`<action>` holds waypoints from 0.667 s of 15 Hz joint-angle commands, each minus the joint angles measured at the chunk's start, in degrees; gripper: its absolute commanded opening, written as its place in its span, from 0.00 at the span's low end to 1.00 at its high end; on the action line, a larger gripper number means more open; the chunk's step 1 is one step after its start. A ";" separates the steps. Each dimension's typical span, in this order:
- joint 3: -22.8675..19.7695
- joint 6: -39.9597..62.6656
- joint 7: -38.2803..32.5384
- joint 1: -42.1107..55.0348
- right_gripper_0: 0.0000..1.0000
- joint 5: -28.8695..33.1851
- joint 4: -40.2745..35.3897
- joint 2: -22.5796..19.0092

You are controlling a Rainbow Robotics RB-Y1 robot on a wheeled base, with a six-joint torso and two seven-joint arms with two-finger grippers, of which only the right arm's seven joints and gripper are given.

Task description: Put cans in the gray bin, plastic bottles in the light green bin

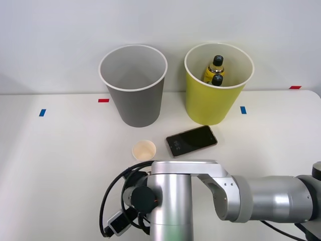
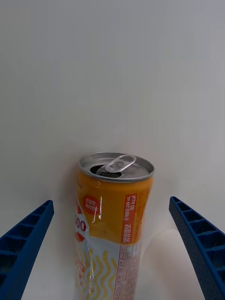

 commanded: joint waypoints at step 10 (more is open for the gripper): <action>0.01 -0.07 1.22 0.00 0.07 1.42 2.13 0.63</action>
